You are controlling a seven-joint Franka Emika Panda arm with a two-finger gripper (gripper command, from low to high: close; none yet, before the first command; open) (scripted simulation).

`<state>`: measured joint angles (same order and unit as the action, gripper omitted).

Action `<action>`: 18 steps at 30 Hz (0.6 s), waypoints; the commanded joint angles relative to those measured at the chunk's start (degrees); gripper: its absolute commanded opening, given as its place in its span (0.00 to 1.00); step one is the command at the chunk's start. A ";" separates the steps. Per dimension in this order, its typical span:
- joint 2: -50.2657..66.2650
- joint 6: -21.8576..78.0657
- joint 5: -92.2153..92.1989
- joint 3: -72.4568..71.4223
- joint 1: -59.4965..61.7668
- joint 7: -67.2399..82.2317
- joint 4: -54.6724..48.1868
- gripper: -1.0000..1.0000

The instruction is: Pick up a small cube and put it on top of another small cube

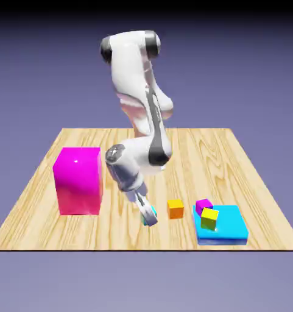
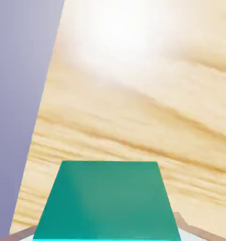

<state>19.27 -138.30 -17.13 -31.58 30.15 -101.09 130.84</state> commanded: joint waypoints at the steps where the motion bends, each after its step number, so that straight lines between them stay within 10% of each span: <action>1: -0.28 0.80 0.66 -2.07 0.13 -2.01 -0.71 0.00; 14: 5.83 -3.31 9.91 -12.83 -5.11 -19.20 -3.97 0.00; 15: 5.83 -3.31 9.91 -12.83 -5.11 -19.20 -3.97 1.00; 18: 1.68 1.59 7.39 -15.20 -1.97 -17.79 -4.99 1.00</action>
